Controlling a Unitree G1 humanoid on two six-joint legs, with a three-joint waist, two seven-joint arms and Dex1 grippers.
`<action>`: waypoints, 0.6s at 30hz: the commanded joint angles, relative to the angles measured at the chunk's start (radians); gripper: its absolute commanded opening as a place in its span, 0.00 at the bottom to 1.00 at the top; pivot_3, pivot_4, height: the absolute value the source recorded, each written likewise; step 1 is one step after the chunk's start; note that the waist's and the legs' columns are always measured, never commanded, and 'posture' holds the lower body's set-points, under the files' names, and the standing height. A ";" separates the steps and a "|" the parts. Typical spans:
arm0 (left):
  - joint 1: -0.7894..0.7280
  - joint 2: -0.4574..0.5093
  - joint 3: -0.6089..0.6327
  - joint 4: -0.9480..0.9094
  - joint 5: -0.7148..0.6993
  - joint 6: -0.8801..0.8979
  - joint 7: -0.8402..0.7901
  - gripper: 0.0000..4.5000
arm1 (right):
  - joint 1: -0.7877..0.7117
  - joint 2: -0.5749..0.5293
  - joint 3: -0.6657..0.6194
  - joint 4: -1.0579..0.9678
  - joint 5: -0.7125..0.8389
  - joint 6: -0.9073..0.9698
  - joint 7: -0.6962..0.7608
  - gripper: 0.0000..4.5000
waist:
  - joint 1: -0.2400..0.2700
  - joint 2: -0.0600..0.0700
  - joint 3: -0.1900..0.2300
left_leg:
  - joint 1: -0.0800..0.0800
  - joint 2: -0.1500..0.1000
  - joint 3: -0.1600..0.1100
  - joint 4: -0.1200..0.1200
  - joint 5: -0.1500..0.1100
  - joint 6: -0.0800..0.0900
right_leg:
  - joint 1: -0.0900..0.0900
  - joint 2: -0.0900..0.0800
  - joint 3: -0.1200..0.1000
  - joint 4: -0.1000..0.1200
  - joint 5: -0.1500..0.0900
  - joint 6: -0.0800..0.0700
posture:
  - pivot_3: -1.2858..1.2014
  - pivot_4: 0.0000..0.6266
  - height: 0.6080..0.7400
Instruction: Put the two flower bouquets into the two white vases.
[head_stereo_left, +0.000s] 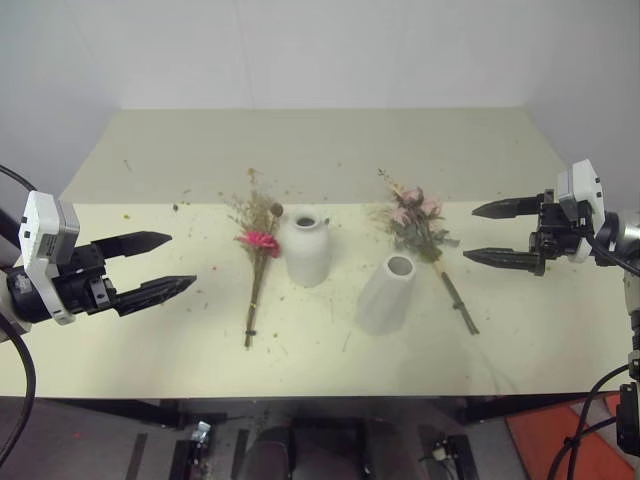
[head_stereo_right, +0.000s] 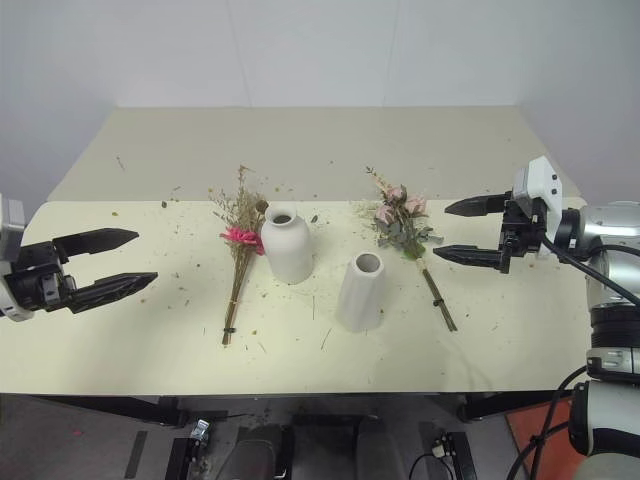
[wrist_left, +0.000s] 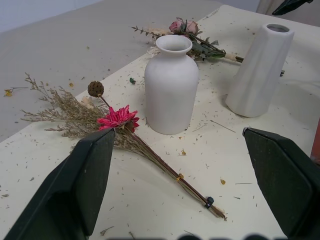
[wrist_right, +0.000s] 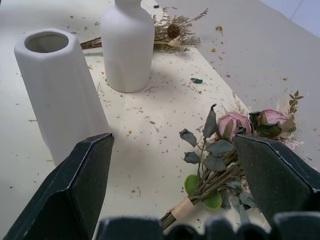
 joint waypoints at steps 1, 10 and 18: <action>-0.012 0.007 0.014 -0.017 -0.009 -0.007 0.000 0.99 | -0.018 -0.023 -0.021 -0.009 0.005 -0.021 0.009 1.00 | 0.000 0.000 0.000 | 0.000 0.000 0.000 0.000 0.000 0.000 | 0.000 0.000 0.000 0.000 0.000 0.000 | 0.52 0.24 1.00; -0.010 0.005 0.012 -0.017 -0.010 -0.006 -0.002 0.99 | -0.024 -0.025 -0.020 -0.009 0.006 -0.023 0.019 1.00 | 0.000 0.000 0.000 | 0.000 0.000 0.000 0.000 0.000 0.000 | 0.000 0.000 0.000 0.000 0.000 0.000 | 0.52 0.24 1.00; -0.009 0.010 0.012 -0.014 -0.007 -0.001 -0.001 0.99 | -0.024 -0.024 -0.021 -0.012 0.006 -0.022 0.017 1.00 | 0.000 0.000 0.000 | 0.000 0.000 0.000 0.000 0.000 0.000 | 0.000 0.000 0.000 0.000 0.000 0.000 | 0.52 0.24 1.00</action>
